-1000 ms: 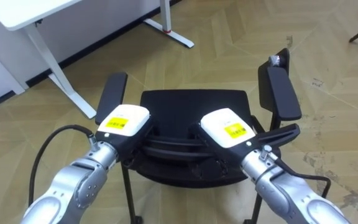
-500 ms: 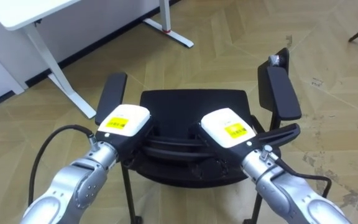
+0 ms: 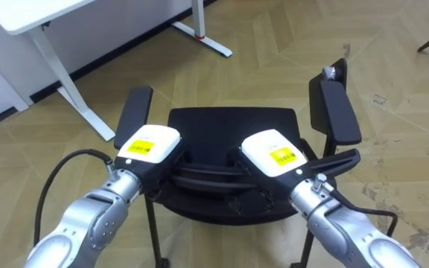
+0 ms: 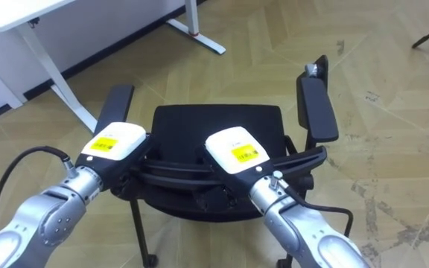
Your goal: Push chair
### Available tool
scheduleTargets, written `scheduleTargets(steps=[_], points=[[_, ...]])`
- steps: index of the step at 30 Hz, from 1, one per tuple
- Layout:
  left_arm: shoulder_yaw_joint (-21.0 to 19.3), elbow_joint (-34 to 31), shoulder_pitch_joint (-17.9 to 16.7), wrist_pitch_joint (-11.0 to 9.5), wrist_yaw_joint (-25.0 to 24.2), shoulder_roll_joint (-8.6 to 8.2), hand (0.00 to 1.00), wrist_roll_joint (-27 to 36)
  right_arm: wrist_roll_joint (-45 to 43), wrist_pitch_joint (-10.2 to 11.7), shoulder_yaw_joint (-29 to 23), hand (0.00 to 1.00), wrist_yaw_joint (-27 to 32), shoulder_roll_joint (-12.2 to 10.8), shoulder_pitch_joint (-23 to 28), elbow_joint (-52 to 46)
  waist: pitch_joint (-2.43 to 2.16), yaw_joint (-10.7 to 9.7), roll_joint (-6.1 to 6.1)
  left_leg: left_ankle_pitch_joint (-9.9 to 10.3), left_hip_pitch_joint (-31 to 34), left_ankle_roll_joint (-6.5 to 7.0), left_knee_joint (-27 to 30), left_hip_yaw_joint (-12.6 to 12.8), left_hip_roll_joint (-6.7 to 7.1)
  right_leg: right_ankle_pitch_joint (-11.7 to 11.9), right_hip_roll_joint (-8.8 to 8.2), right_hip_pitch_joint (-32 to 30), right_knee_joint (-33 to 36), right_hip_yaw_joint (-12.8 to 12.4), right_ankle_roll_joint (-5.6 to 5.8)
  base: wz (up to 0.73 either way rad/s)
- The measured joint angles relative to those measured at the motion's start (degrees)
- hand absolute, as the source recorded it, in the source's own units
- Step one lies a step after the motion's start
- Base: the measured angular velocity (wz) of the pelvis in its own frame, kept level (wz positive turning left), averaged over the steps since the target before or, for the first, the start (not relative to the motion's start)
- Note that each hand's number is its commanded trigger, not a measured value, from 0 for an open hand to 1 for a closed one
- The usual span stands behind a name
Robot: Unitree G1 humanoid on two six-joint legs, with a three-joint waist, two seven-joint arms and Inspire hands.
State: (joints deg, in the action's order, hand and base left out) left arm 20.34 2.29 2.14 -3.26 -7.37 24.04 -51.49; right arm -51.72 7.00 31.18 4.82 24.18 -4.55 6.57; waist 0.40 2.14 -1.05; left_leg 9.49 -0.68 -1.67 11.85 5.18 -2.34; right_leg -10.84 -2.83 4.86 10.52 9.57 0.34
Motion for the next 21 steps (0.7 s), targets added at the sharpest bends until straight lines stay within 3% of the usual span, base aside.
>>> scheduleTargets(steps=[7, 10, 13, 15, 17, 21], points=[[0.02, 0.00, 0.00, -0.19, -0.01, 0.07, 1.00, -0.04, 0.05, 0.11, 0.02, 1.00, 0.11, -0.09, 0.04, 0.42, 0.10, -0.06, 0.57, 0.01, 0.27, -0.01, 1.00, -0.27, -0.02, 0.00, -0.03, 0.31, 0.08, 0.43, 0.00, 0.03], [0.06, 0.73, 0.01, -0.04, -0.07, -0.20, 1.00, -0.64, 0.00, 0.91, -0.12, 1.00, 0.44, -1.18, -0.36, 2.46, 0.25, -0.42, 0.83, 0.71, 0.56, -0.01, 3.67, -0.43, -0.39, -0.10, 0.11, 1.17, 0.36, 0.91, -0.01, 0.05], [-0.36, 1.76, 0.13, -0.47, 0.05, -1.33, 1.00, -1.82, -0.36, 1.93, -1.22, 1.00, 0.43, -2.14, -0.39, 4.19, 0.66, -0.30, 0.21, 4.51, 2.43, -0.37, 10.81, -0.22, -2.05, -2.62, 0.90, 0.61, 4.24, 1.13, -0.41, 0.02], [-1.06, 1.79, 0.17, -1.22, 0.05, -1.54, 1.00, -2.01, -0.36, 2.34, -1.69, 1.00, 0.37, -2.11, -0.36, 4.06, 0.78, -0.20, 0.02, 7.78, 5.12, -0.49, 17.35, 0.14, -3.22, -6.67, 0.87, -2.25, 11.07, 1.24, -0.72, 0.05], [-1.00, 2.28, 0.15, -1.43, -0.12, -1.87, 1.00, -2.02, -0.13, 2.39, -1.82, 1.00, 0.16, -2.14, 0.11, 4.14, 0.72, -0.45, 0.10, 8.61, 5.21, -0.46, 18.55, 0.10, -3.15, -8.35, 0.45, -2.68, 13.55, 1.42, -0.61, 0.13], [-0.95, 3.11, 0.02, -1.70, 0.06, -2.51, 1.00, -1.95, -0.37, 2.92, -2.06, 1.00, -0.13, -1.76, 0.36, 4.11, 0.49, -0.44, -0.16, 8.56, 5.01, -0.42, 18.66, 0.26, -2.88, -8.78, -0.15, -2.91, 14.81, 1.43, -0.59, 0.02]])
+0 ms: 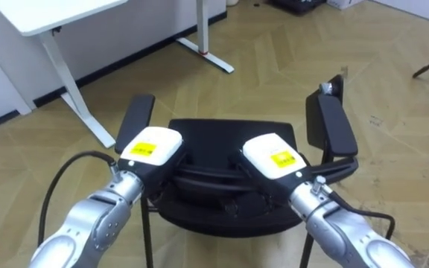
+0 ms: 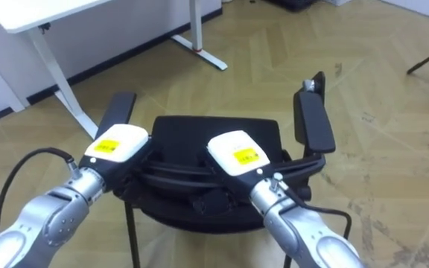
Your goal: Push chair
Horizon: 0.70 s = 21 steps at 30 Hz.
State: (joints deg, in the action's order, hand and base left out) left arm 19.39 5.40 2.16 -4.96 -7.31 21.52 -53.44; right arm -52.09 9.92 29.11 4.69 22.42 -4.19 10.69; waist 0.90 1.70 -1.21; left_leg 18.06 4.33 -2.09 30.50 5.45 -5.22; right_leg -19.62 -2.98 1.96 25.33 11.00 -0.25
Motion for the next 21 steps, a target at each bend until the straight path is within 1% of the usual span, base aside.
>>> scheduleTargets(steps=[1, 2, 3, 4, 6, 8, 9, 10, 11, 12, 13, 14, 15, 16, 17, 18, 19, 20, 21], points=[[0.00, 0.00, 0.01, 0.04, 0.00, 0.00, 1.00, -0.02, -0.12, 0.00, -0.01, 1.00, 0.00, 0.02, -0.03, -0.02, 0.07, -0.07, -0.11, -0.03, 0.11, 0.04, -0.04, 0.11, 0.09, -0.15, -0.07, -0.23, 0.34, -0.05, 0.05, 0.00], [0.00, 0.00, 0.01, 0.12, 0.00, -0.05, 1.00, -0.05, -0.26, 0.00, -0.04, 1.00, -0.01, 0.01, -0.12, -0.05, -0.19, -0.19, 0.00, -0.10, 0.49, 0.15, 0.06, 0.14, 0.26, -0.31, -0.14, -0.71, 0.63, -0.34, 0.14, 0.00], [-0.02, -0.10, 0.01, 0.15, 0.01, -0.06, 1.00, -0.05, -0.32, 0.00, -0.15, 1.00, -0.08, 0.06, -0.20, -0.13, -0.29, -0.20, 0.04, -0.18, 0.82, 0.21, 0.00, 0.15, 0.35, -0.29, -0.36, -0.95, 0.54, -0.66, 0.17, 0.00], [-0.02, -0.10, 0.00, 0.13, 0.01, -0.06, 1.00, -0.01, -0.35, 0.01, -0.16, 1.00, -0.06, 0.09, -0.13, -0.16, -0.31, -0.19, 0.06, -0.21, 0.90, 0.26, -0.14, 0.13, 0.46, -0.27, -0.53, -0.95, 0.47, -0.71, 0.21, -0.04], [0.23, -0.02, -0.12, 0.03, 0.03, -0.08, 1.00, 0.22, -0.34, 0.22, -0.09, 1.00, 0.18, 0.36, 0.18, -0.15, -0.56, 0.20, 0.46, -0.38, -0.13, 0.58, -1.74, 1.02, 1.12, -0.36, -1.26, -0.98, 0.60, -1.48, 0.66, -0.12], [0.23, -0.03, -0.17, -0.05, 0.03, -0.08, 1.00, 0.22, -0.42, 0.44, -0.05, 1.00, 0.38, 0.50, 0.22, -0.07, -0.69, 0.47, 0.66, -0.26, -0.43, 0.79, -1.95, 2.15, 1.41, -0.48, -1.74, -1.07, 0.81, -2.38, 1.05, -0.19], [0.20, -0.12, -0.17, -0.14, 0.04, -0.12, 1.00, 0.21, -0.72, 0.64, -0.16, 1.00, 0.68, 0.82, 0.25, -0.21, -0.79, 0.39, 0.71, 0.07, -0.46, 1.36, -2.13, 2.49, 2.07, -0.85, -2.41, -1.43, 1.79, -3.03, 1.57, -0.14], [0.20, -0.12, -0.21, -0.18, 0.13, -0.19, 1.00, 0.32, -0.91, 0.68, -0.19, 1.00, 0.78, 0.80, 0.28, -0.40, -0.90, 0.42, 0.80, 0.18, -0.59, 1.60, -2.39, 2.81, 2.56, -1.01, -2.98, -1.84, 2.52, -3.44, 1.78, -0.18], [0.15, -0.11, -0.26, -0.36, 0.31, -0.17, 1.00, 0.95, -1.34, 0.85, -0.25, 1.00, 0.81, 0.90, 0.13, -0.75, -1.06, 0.75, 0.81, 0.32, -1.09, 2.35, -3.10, 3.74, 3.78, -1.36, -4.35, -2.76, 5.02, -4.40, 2.36, -0.19], [0.15, -0.11, -0.20, -0.43, 0.33, -0.16, 1.00, 1.74, -1.70, 1.30, -0.42, 1.00, 0.78, 1.41, -0.17, -0.89, -1.11, -0.20, 0.82, 0.59, -1.20, 3.29, -3.05, 4.24, 5.22, -1.76, -6.07, -4.48, 8.83, -4.89, 3.07, -0.11], [0.20, -0.11, -0.15, -0.46, 0.33, -0.17, 1.00, 2.05, -1.85, 1.35, -0.46, 1.00, 0.76, 1.69, -0.29, -1.45, -1.10, -0.75, 0.81, 0.83, -1.18, 3.79, -2.80, 4.27, 5.92, -1.75, -6.69, -5.86, 12.01, -5.00, 3.12, 0.12], [0.29, -0.10, -0.03, -0.59, 0.34, -0.21, 1.00, 2.23, -1.86, 1.40, -0.58, 1.00, 0.53, 2.42, -0.27, -2.00, -1.09, -2.00, 1.08, 1.43, -1.20, 4.84, -2.21, 4.16, 7.25, -0.83, -8.50, -9.03, 19.01, -5.66, 4.06, 0.25], [0.47, 0.18, 0.20, -0.85, 0.35, -0.23, 1.00, 2.78, -1.82, 1.53, -0.61, 1.00, 0.35, 2.86, -0.26, -2.35, -1.04, -2.99, 1.08, 2.08, -1.47, 5.85, -1.37, 4.16, 8.01, 1.46, -9.70, -11.96, 25.48, -7.20, 3.99, 0.22], [0.62, 0.35, 0.33, -0.87, 0.27, -0.23, 1.00, 3.02, -1.83, 1.69, -0.73, 1.00, 0.25, 3.16, -0.26, -2.32, -0.99, -3.32, 1.00, 2.39, -1.80, 6.32, -1.07, 4.15, 8.33, 3.25, -10.06, -13.32, 28.33, -8.12, 3.79, 0.10], [0.87, 0.84, 0.52, -0.97, 0.09, -0.28, 1.00, 3.34, -1.86, 2.09, -0.89, 1.00, 0.18, 3.35, -0.17, -1.94, -0.57, -3.84, 0.36, 2.95, -2.75, 7.01, -0.87, 3.94, 8.85, 7.76, -10.06, -15.82, 33.36, -9.99, 3.67, 0.00], [0.90, 1.00, 0.56, -1.12, -0.08, -0.46, 1.00, 3.33, -1.84, 2.21, -1.09, 1.00, 0.18, 3.32, 0.13, -1.89, -0.42, -4.31, 0.21, 3.40, -3.06, 7.73, -0.68, 3.94, 9.02, 13.26, -9.90, -18.62, 37.69, -11.43, 3.23, 0.04], [0.89, 1.00, 0.65, -1.36, -0.07, -0.45, 1.00, 3.26, -1.73, 2.23, -1.24, 1.00, 0.21, 3.29, 0.43, -1.98, -0.37, -4.41, 0.21, 3.56, -3.06, 8.00, -0.53, 3.94, 9.08, 15.72, -9.81, -19.95, 39.21, -11.82, 2.95, 0.04], [0.87, 0.99, 0.76, -1.74, 0.13, -0.34, 1.00, 2.91, -1.54, 2.19, -1.45, 1.00, 0.14, 3.17, 0.85, -2.24, -0.21, -4.38, -0.07, 3.86, -3.02, 8.45, 0.06, 3.91, 8.94, 19.84, -9.16, -22.16, 41.06, -12.69, 2.68, -0.03], [0.82, 0.93, 1.03, -2.12, 0.26, -0.01, 1.00, 2.93, -1.38, 1.99, -1.58, 1.00, 0.06, 3.04, 0.94, -2.61, -0.12, -4.43, -0.39, 4.37, -2.77, 8.82, 0.86, 3.89, 8.73, 22.26, -8.60, -23.44, 41.90, -13.18, 2.80, -0.07]])
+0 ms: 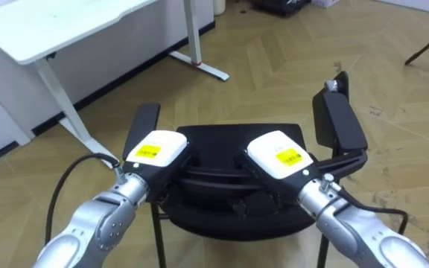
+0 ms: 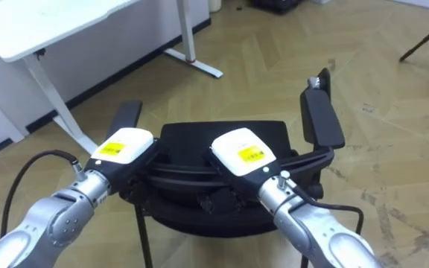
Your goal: Push chair
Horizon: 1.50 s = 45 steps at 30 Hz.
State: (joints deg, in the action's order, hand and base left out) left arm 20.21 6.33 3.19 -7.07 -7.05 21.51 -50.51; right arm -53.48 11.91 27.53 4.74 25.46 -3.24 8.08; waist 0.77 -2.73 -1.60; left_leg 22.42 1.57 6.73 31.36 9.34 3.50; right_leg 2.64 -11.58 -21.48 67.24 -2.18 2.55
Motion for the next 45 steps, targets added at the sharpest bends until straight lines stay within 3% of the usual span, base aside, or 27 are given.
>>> scheduleTargets(steps=[1, 2, 3, 6, 8, 9, 10, 11, 12, 15, 16, 18, 19, 21, 22, 23, 24, 27, 28, 31, 32, 33, 34, 35, 36, 40, 45], points=[[0.00, -0.09, 0.15, -0.08, 0.05, 0.19, 1.00, 0.00, 0.00, -0.03, -0.08, 1.00, -0.04, -0.07, 0.01, 0.04, -0.01, -0.08, -0.10, 0.26, 0.30, 0.23, 0.31, -0.08, -0.05, -0.04, 0.11, -0.42, 0.25, -0.04, 0.25, -0.11], [0.00, -0.11, 0.61, -0.21, 0.14, 0.58, 1.00, 0.02, -0.03, -0.13, -0.23, 1.00, -0.01, -0.46, -0.15, -0.09, 0.03, 0.08, -0.15, 0.56, 0.79, 0.56, 0.59, -0.25, -0.03, -2.60, 1.07, -1.19, 0.21, 0.03, 0.50, -0.11], [0.02, -0.07, 1.20, -0.22, 0.15, 0.76, 1.00, 0.01, -0.03, -0.42, -0.29, 1.00, 0.12, -0.55, -0.36, -0.09, 0.27, 0.22, -0.28, 0.69, 0.89, 0.79, 0.58, -0.39, -0.09, -7.23, 2.51, -1.73, -1.19, 1.08, 0.32, -0.11], [0.12, -0.20, 1.27, -0.46, 0.19, 1.05, 1.00, 0.05, 0.02, -0.65, -0.36, 1.00, 0.05, -0.26, 0.07, -0.98, 0.32, 0.21, -1.03, 1.49, 0.71, 0.93, 0.46, -0.52, -0.73, -13.42, 7.01, -1.77, -13.03, 4.62, 0.30, -0.02], [0.13, -0.23, 1.28, -0.44, 0.63, 1.38, 1.00, 0.07, -0.07, -0.75, -0.36, 1.00, 0.00, -0.55, 0.12, -1.23, 0.36, -0.17, -0.90, 1.73, 0.65, 0.78, 0.19, -0.81, -0.75, -13.76, 9.41, -0.83, -24.77, 6.34, -0.48, 0.11], [0.19, -0.24, 1.23, -0.35, 0.76, 1.24, 1.00, -0.13, -0.07, -0.94, -0.36, 1.00, -0.16, -0.45, 0.33, -1.63, 0.36, -0.16, -0.88, 2.02, -0.12, 0.61, -0.24, -0.94, -0.75, -13.03, 10.65, 0.67, -31.96, 7.78, -1.58, 0.14], [0.19, -0.28, 1.11, -0.33, 0.78, 1.18, 1.00, -0.15, -0.06, -1.07, -0.35, 1.00, -0.37, -0.48, 0.52, -1.90, 0.30, -0.12, -0.85, 2.31, -0.55, 0.53, -0.41, -1.02, -0.75, -12.28, 11.19, 1.31, -34.19, 8.17, -2.67, 0.21], [0.45, -0.24, 1.08, -0.22, 0.77, 0.94, 1.00, -0.16, -0.03, -1.49, -0.38, 1.00, -0.47, -0.32, 1.14, -2.50, 0.18, -0.44, -1.07, 2.91, -1.34, 0.23, -0.44, -1.92, -0.92, -11.12, 11.66, 2.48, -35.47, 8.50, -4.82, 0.17], [0.53, -0.28, 1.09, -0.25, 0.95, 1.06, 1.00, -0.16, 0.11, -1.56, -0.37, 1.00, -0.44, -0.34, 1.19, -2.58, 0.12, -0.13, -0.88, 3.31, -2.38, -0.35, -0.86, -2.08, -1.38, -11.44, 12.00, 3.62, -35.71, 9.32, -5.75, 0.14], [0.53, -0.89, 0.76, -0.28, 1.13, 2.12, 1.00, -0.38, 0.18, -1.94, -0.39, 1.00, -0.73, -1.52, 1.19, -1.96, -0.02, 0.32, -1.23, 4.90, -4.03, -2.59, 0.59, -2.03, -4.04, -12.68, 13.83, 6.31, -36.51, 11.69, -7.91, 0.02], [0.49, -0.97, 0.75, -0.28, 1.13, 2.29, 1.00, -0.38, 0.20, -1.97, -0.39, 1.00, -0.72, -1.78, 1.21, -1.85, -0.05, 0.34, -1.14, 4.95, -3.78, -2.77, 2.81, -1.62, -4.72, -13.07, 14.11, 6.82, -36.42, 11.92, -7.95, 0.18], [0.52, -0.95, 0.58, -0.02, 0.61, 2.31, 1.00, -0.44, 0.46, -1.66, -0.38, 1.00, -0.61, -2.15, 1.25, -1.19, 0.20, 0.55, -1.59, 1.99, 0.74, -6.48, 17.78, -0.40, -8.73, -14.74, 15.64, 9.09, -36.02, 12.72, -9.07, 0.05], [0.51, -0.94, 0.40, -0.02, 0.49, 2.35, 1.00, -0.44, 0.48, -1.46, -0.38, 1.00, -0.62, -2.26, 1.25, -0.91, 0.17, 1.00, -1.77, 0.47, 1.79, -6.88, 21.30, -0.47, -9.45, -15.30, 15.84, 9.74, -35.67, 13.02, -9.43, -0.20], [0.43, -0.92, -0.51, 0.00, 0.28, 2.38, 1.00, -0.43, 0.49, -0.54, -0.37, 1.00, -0.55, -2.81, 1.31, 0.40, 0.11, 1.61, -1.72, -6.79, 4.73, -7.38, 30.53, -0.70, -11.10, -17.91, 16.19, 12.02, -33.97, 12.97, -10.50, -0.07], [0.42, -0.82, -0.71, 0.05, 0.28, 2.35, 1.00, -0.46, 0.49, -0.27, -0.34, 1.00, -0.55, -2.98, 1.31, 0.84, 0.00, 1.73, -1.37, -8.78, 5.00, -7.27, 31.68, -0.70, -11.16, -18.40, 16.13, 12.73, -33.93, 12.82, -10.59, 0.00], [0.42, -0.73, -1.05, 0.07, 0.29, 2.35, 1.00, -0.52, 0.49, -0.02, -0.21, 1.00, -0.52, -3.22, 1.30, 1.43, -0.06, 1.97, -0.81, -12.70, 5.46, -7.65, 33.25, -0.69, -11.13, -19.01, 16.06, 14.29, -34.31, 12.12, -10.59, 0.00], [0.43, -0.73, -1.17, -0.02, 0.48, 2.32, 1.00, -0.55, 0.49, 0.08, -0.14, 1.00, -0.27, -3.08, 1.27, 1.51, -0.20, 2.61, -0.13, -13.14, 6.24, -7.65, 33.77, -0.83, -10.94, -19.63, 15.96, 15.16, -34.72, 11.31, -10.60, 0.03], [0.33, -0.75, -0.85, -0.03, 2.00, 1.95, 1.00, -0.95, 0.55, 0.14, -0.13, 1.00, 0.27, -2.82, 0.13, 1.79, 0.24, 3.34, 0.50, -7.33, 12.90, -6.90, 31.79, -1.76, -11.00, -20.42, 15.24, 15.42, -34.68, 10.58, -10.37, -0.15], [0.25, -0.78, -0.78, 0.00, 2.05, 1.93, 1.00, -0.95, 0.64, 0.12, -0.13, 1.00, 0.14, -2.83, -0.29, 1.92, 0.24, 3.50, 0.53, -7.02, 14.35, -7.08, 30.53, -1.90, -11.26, -20.57, 15.05, 15.46, -34.71, 10.51, -10.40, -0.26], [0.35, -0.76, -0.52, 0.14, 2.03, 1.70, 1.00, -0.95, 1.14, -0.02, -0.09, 1.00, 0.08, -2.34, -0.44, 1.66, 0.46, 2.80, 1.03, -7.31, 18.56, -7.52, 16.04, -1.63, -11.58, -22.85, 13.54, 16.72, -34.74, 10.54, -9.27, 0.11], [0.37, -1.07, -0.51, -0.10, 1.90, 1.70, 1.00, -1.08, 1.21, -0.02, -0.10, 1.00, 0.16, -1.92, 0.06, 0.97, 0.37, 2.59, 1.12, -8.83, 18.67, -8.00, 7.49, -1.75, -10.84, -24.03, 12.99, 17.38, -34.64, 10.62, -8.81, 0.13], [0.34, -1.27, -0.51, -0.34, 1.90, 1.65, 1.00, -1.35, 1.33, -0.09, -0.12, 1.00, 0.26, -1.58, 0.27, 0.51, 0.15, 2.25, 1.17, -12.89, 18.59, -7.28, 1.34, -1.80, -10.14, -25.22, 12.12, 17.88, -34.36, 10.47, -8.07, 0.11], [0.34, -1.26, -0.55, -0.37, 1.90, 1.64, 1.00, -1.43, 1.34, -0.18, -0.12, 1.00, 0.22, -1.56, 0.39, 0.49, -0.18, 2.10, 1.62, -14.46, 18.27, -7.15, -0.25, -1.83, -9.52, -25.68, 11.45, 18.46, -34.34, 10.08, -7.43, 0.10], [0.32, -1.27, -0.46, -0.41, 1.90, 1.66, 1.00, -1.45, 1.34, -0.84, -0.11, 1.00, 0.13, -1.33, 0.66, -0.02, -0.80, 1.74, 2.39, -16.66, 16.83, -5.70, -2.71, -1.43, -7.64, -26.01, 10.35, 18.64, -34.66, 9.39, -5.47, 0.05], [0.36, -1.27, -0.04, -0.28, 1.96, 1.49, 1.00, -1.67, 1.32, -1.44, -0.11, 1.00, 0.17, -1.34, 0.70, -0.42, -0.77, 1.69, 2.63, -16.85, 15.73, -4.84, -3.65, -0.49, -6.71, -26.12, 9.88, 19.20, -35.76, 9.19, -4.53, 0.00], [0.37, -1.40, 0.18, 0.33, 2.02, 1.42, 1.00, -1.71, 0.62, -2.57, -0.11, 1.00, -0.02, -1.38, 0.72, -1.74, -0.72, 1.69, 2.57, -14.95, 13.76, -3.57, -4.17, 0.38, -4.97, -25.54, 8.40, 22.52, -40.42, 8.29, -3.04, -0.10], [0.15, -1.44, 0.86, 0.01, 3.08, 1.36, 1.00, -1.37, -0.07, -2.84, -0.18, 1.00, -0.08, -0.56, -0.13, -3.07, -0.63, 1.95, 3.16, -11.84, 12.18, -2.23, -4.41, 1.01, -1.41, -27.29, 4.59, 23.48, -39.19, 6.97, -0.55, -0.11]])
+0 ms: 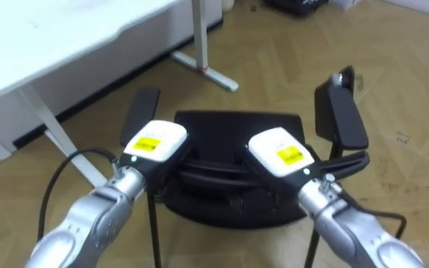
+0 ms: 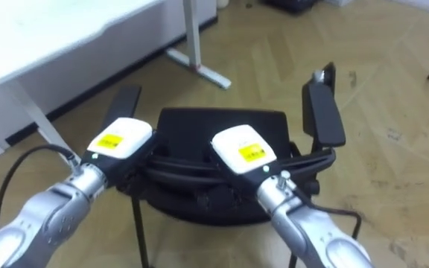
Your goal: Push chair
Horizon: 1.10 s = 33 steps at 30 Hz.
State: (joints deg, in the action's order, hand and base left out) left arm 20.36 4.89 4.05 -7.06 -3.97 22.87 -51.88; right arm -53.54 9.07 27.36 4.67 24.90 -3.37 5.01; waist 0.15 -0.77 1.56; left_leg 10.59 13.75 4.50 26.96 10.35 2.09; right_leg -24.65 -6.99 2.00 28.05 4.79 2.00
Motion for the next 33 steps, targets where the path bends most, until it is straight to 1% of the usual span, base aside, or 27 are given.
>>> scheduleTargets(steps=[1, 3, 4, 5, 7, 8, 9, 10, 11, 12, 13, 15, 16, 18, 19, 20, 21, 22, 23, 24, 25, 26, 28, 30, 31, 32, 33], points=[[-0.01, 0.00, 0.00, -0.01, 0.05, 0.00, 1.00, 0.06, 0.00, 0.01, -0.04, 1.00, 0.02, -0.21, -0.02, -0.06, -0.05, -0.05, 0.19, 0.45, -0.20, 0.24, 0.00, 0.19, 0.64, -0.15, -0.41, 0.08, 0.95, -0.07, 0.28, 0.00], [0.04, -0.02, 0.37, -0.05, -0.14, -0.20, 1.00, 0.06, 0.15, 0.15, -0.37, 1.00, -0.20, 0.04, 0.04, -0.33, -0.05, -0.55, 0.64, 2.41, -0.88, 1.26, 1.26, 0.63, 1.71, -0.14, -2.77, -2.75, 10.27, 0.31, 0.87, 0.02], [0.04, -0.03, 0.45, -0.07, -0.15, -0.22, 1.00, 0.14, 0.23, 0.12, -0.55, 1.00, -0.33, 0.03, 0.09, -0.58, -0.03, -0.66, 0.63, 3.02, -1.05, 1.53, 1.91, 0.89, 1.83, 0.22, -3.30, -3.67, 13.07, 0.42, 1.43, 0.00], [0.14, -0.02, 0.58, 0.02, -0.53, -0.22, 1.00, 0.40, 0.34, 0.05, -0.58, 1.00, -0.61, -0.01, 0.09, -0.70, -0.02, -0.80, 0.61, 4.36, -1.78, 1.97, 2.96, 1.29, 2.19, 1.88, -4.44, -5.74, 19.22, 0.21, 2.12, 0.00], [0.24, 0.03, 0.57, 0.20, -1.30, -0.30, 1.00, 0.43, 0.51, 0.07, -0.58, 1.00, -1.09, -0.02, 0.36, -0.70, 0.21, -1.44, 0.30, 6.18, -3.40, 2.67, 4.04, 1.30, 2.79, 6.01, -5.54, -8.09, 26.56, -0.29, 1.48, 0.03], [0.28, 0.07, 0.57, 0.19, -1.40, -0.35, 1.00, 0.54, 0.57, 0.07, -0.63, 1.00, -1.09, 0.00, 0.46, -0.69, 0.55, -1.93, -0.14, 6.98, -4.34, 3.08, 4.58, 0.95, 3.00, 9.76, -5.96, -9.65, 30.64, -0.60, 1.15, 0.10], [0.29, 0.07, 0.61, 0.17, -1.41, -0.38, 1.00, 0.54, 0.65, 0.08, -0.66, 1.00, -1.04, -0.02, 0.51, -0.65, 0.68, -2.20, -0.35, 7.46, -4.88, 3.40, 4.67, 0.33, 3.58, 14.06, -5.89, -11.61, 34.22, -2.03, 0.84, 0.11], [0.30, 0.08, 0.66, 0.18, -1.41, -0.41, 1.00, 0.53, 0.74, 0.10, -0.67, 1.00, -1.01, 0.00, 0.51, -0.59, 0.71, -2.38, -0.42, 7.64, -5.34, 3.64, 4.67, 0.30, 3.68, 15.87, -5.74, -12.38, 35.41, -2.64, 0.84, 0.17], [0.31, 0.12, 0.76, 0.21, -1.40, -0.44, 1.00, 0.51, 0.79, 0.10, -0.67, 1.00, -0.64, -0.15, 0.60, -0.39, 0.84, -2.99, -0.70, 8.01, -6.01, 3.94, 4.62, -0.42, 3.77, 19.35, -5.09, -13.50, 37.00, -3.48, 1.11, 0.21], [0.35, 0.11, 0.89, 0.02, -1.27, -0.15, 1.00, 0.48, 0.78, 0.10, -0.79, 1.00, -0.46, -0.09, 0.66, -0.22, 0.86, -3.46, -1.06, 8.33, -6.23, 4.14, 4.59, -1.27, 3.78, 21.41, -4.42, -15.00, 38.72, -3.99, 1.45, 0.18], [0.35, 0.10, 1.10, -0.14, -1.15, 0.05, 1.00, 0.52, 0.78, 0.10, -0.96, 1.00, -0.47, -0.18, 0.63, -0.28, 0.89, -3.42, -1.11, 8.44, -6.18, 4.28, 4.58, -1.43, 3.78, 21.22, -4.08, -16.19, 39.45, -4.24, 1.48, 0.13], [0.37, 0.13, 1.61, -0.28, -1.10, 0.08, 1.00, 0.51, 0.79, 0.09, -1.32, 1.00, -0.74, -0.07, 0.48, -0.65, 1.05, -3.42, -1.78, 9.21, -6.49, 4.66, 4.65, -2.28, 3.72, 17.09, -2.67, -20.57, 40.50, -4.14, 1.41, 0.13], [0.37, 0.13, 1.62, -0.31, -1.10, 0.09, 1.00, 0.51, 0.79, 0.10, -1.34, 1.00, -0.81, -0.09, 0.47, -0.72, 1.10, -3.36, -1.96, 9.43, -6.73, 4.69, 4.65, -2.39, 3.72, 16.08, -2.24, -21.60, 40.25, -3.95, 1.32, 0.10], [0.38, 0.32, 1.47, -0.37, -1.08, 0.01, 1.00, 0.65, 0.71, 0.16, -1.35, 1.00, -1.15, -0.07, 0.47, -0.87, 1.22, -2.73, -2.54, 10.56, -8.20, 4.60, 4.45, -2.66, 3.58, 12.85, -0.52, -25.09, 35.41, -2.74, 0.69, 0.02], [0.38, 0.32, 1.42, -0.36, -1.09, -0.05, 1.00, 0.68, 0.71, 0.20, -1.35, 1.00, -1.17, 0.02, 0.48, -0.89, 1.25, -2.42, -2.65, 10.93, -8.69, 4.59, 4.33, -2.69, 3.55, 12.23, -0.06, -25.67, 33.24, -2.45, 0.72, 0.00], [0.38, 0.44, 1.31, -0.36, -1.10, -0.26, 1.00, 0.58, 0.73, 0.27, -1.35, 1.00, -1.20, 0.22, 0.66, -0.93, 1.32, -1.89, -2.81, 11.46, -9.60, 4.32, 4.26, -2.80, 3.37, 11.61, 1.12, -26.09, 27.34, -1.92, 0.31, 0.05], [0.36, 0.47, 1.13, -0.53, -1.10, -0.16, 1.00, 0.63, 0.73, 0.37, -1.35, 1.00, -1.22, 0.15, 0.78, -0.93, 1.30, -1.61, -2.77, 11.87, -10.46, 3.99, 4.08, -3.16, 3.36, 11.73, 2.18, -25.84, 20.10, -1.32, 0.09, 0.08], [0.35, 0.46, 1.09, -0.55, -1.10, -0.13, 1.00, 0.65, 0.72, 0.44, -1.35, 1.00, -1.22, 0.16, 0.82, -0.93, 1.23, -1.40, -2.68, 12.01, -10.62, 3.83, 3.89, -3.28, 3.38, 11.98, 2.44, -25.65, 16.05, -1.00, -0.21, 0.21], [0.32, 0.36, 1.10, -0.56, -1.07, -0.07, 1.00, 0.65, 0.71, 0.70, -1.38, 1.00, -1.02, 0.07, 0.80, -0.91, 1.12, -1.49, -2.56, 12.55, -11.05, 3.46, 3.90, -4.29, 3.39, 13.64, 3.41, -24.70, 8.43, -0.02, -1.21, 0.38], [0.23, 0.35, 1.09, -0.49, -1.06, -0.30, 1.00, 0.50, 0.65, 0.84, -1.51, 1.00, -0.95, -0.10, 0.81, -0.80, 0.93, -1.92, -2.36, 13.12, -11.51, 2.94, 3.93, -5.53, 3.18, 17.84, 4.32, -22.85, 5.17, 0.02, -3.27, 0.48], [0.25, 0.46, 1.07, -0.40, -1.07, -0.66, 1.00, 0.35, 0.65, 0.92, -1.61, 1.00, -0.95, 0.04, 0.82, -0.74, 0.84, -2.09, -2.90, 13.41, -11.72, 2.61, 3.98, -6.21, 2.71, 18.40, 4.76, -22.12, 4.57, 0.27, -3.98, 0.35], [0.25, 0.39, 1.04, -0.28, -1.08, -0.89, 1.00, -0.09, 0.70, 0.88, -1.77, 1.00, -1.08, 0.06, 0.77, -0.74, 0.88, -1.70, -3.62, 13.80, -12.32, 1.97, 3.49, -6.62, 1.56, 18.52, 5.78, -20.87, 3.06, 1.25, -4.81, 0.14], [0.23, -0.18, 1.03, -0.22, -1.08, -0.44, 1.00, -0.22, 0.85, 0.75, -1.81, 1.00, -1.09, 0.05, 0.77, -0.74, 0.79, -1.12, -3.72, 14.17, -13.07, 1.24, 2.65, -7.30, 0.42, 17.95, 6.41, -19.89, 2.38, 2.97, -5.86, 0.08], [0.21, -0.44, 1.03, -0.07, -1.08, -0.02, 1.00, -0.25, 1.21, 0.76, -1.78, 1.00, -1.51, -0.28, 0.80, -0.73, 0.74, -0.06, -3.66, 14.85, -14.88, 0.05, 1.90, -7.17, -0.98, 16.24, 8.16, -18.58, 2.61, 3.47, -6.66, 0.02], [0.13, -0.44, 1.03, -0.14, -1.08, 0.23, 1.00, -0.23, 1.20, 0.75, -1.78, 1.00, -1.62, -0.52, 0.80, -0.73, 0.70, 0.09, -3.72, 15.03, -15.14, -0.27, 2.00, -6.95, -1.41, 15.63, 8.49, -18.31, 2.57, 3.57, -6.77, 0.13], [0.04, -0.49, 1.03, -0.31, -1.08, 0.42, 1.00, -0.18, 1.13, 0.73, -1.80, 1.00, -1.71, -0.80, 0.79, -0.73, 0.65, 0.14, -3.63, 15.28, -15.21, -0.74, 3.95, -6.16, -2.20, 14.09, 9.06, -17.76, 2.91, 3.60, -7.21, 0.27], [0.02, -0.51, 1.03, -0.34, -1.10, 0.52, 1.00, -0.20, 1.13, 0.72, -1.83, 1.00, -1.84, -0.96, 0.80, -0.73, 0.63, 0.09, -3.60, 15.21, -13.99, -1.00, 8.74, -4.84, -3.37, 12.86, 9.18, -17.01, 3.49, 4.70, -7.66, 0.29]])
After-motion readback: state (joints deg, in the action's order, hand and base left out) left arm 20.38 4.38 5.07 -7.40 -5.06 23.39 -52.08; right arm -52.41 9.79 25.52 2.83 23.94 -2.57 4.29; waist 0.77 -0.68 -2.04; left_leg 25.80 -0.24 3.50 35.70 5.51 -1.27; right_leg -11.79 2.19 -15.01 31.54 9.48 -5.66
